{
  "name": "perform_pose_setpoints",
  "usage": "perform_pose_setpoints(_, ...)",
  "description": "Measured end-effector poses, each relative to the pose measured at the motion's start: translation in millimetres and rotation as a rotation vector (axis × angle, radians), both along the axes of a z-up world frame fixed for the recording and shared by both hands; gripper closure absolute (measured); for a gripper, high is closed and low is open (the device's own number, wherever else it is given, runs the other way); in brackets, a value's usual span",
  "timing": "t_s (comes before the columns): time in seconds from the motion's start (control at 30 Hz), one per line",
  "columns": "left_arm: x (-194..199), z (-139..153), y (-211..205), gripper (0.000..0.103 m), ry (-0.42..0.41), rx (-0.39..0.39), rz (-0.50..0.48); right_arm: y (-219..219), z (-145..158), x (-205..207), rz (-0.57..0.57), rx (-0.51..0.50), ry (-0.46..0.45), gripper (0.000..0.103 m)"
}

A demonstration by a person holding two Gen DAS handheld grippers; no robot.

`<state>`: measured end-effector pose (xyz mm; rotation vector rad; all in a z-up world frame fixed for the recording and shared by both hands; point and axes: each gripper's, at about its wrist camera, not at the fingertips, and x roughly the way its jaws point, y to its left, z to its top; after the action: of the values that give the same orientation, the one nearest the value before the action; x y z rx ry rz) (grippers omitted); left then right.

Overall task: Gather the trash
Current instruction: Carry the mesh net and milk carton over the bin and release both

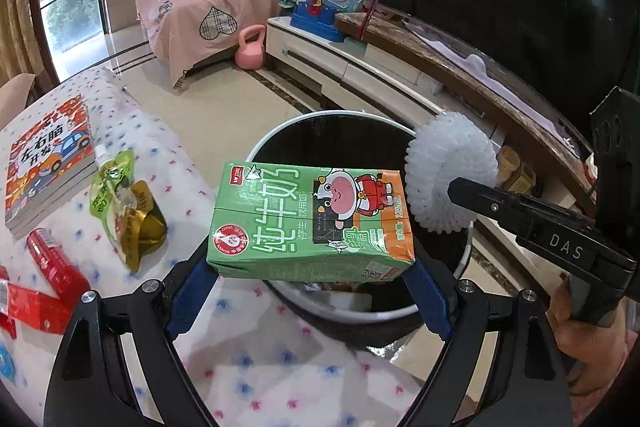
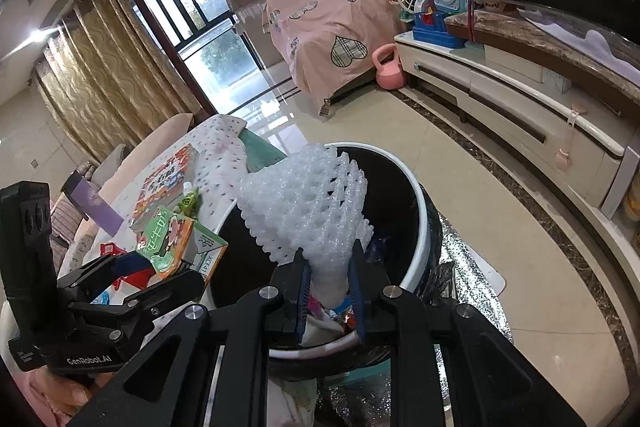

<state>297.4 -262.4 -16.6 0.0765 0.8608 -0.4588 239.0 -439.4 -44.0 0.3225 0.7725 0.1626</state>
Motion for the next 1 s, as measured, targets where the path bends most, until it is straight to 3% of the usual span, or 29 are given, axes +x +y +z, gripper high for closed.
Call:
perform_pose_setpoints(0.23,8.3,-7.8,-3.7,0.014,0.044,0.01,-0.008,-6.3,-4.3,9.6,-0.005,0.003,0.016,0.081)
perform_pose_setpoints(0.43,8.7,-9.4,2.0,0.013,0.066,-0.011,0.009,-12.2,-6.3,13.0,-0.006,0.036,0.02,0.055)
perform_pose_setpoints(1.0,-8.0,11.8,0.4,0.011,0.025,-0.064,-0.006,-17.3,11.4,-18.8,-0.074,0.066,-0.037,0.049)
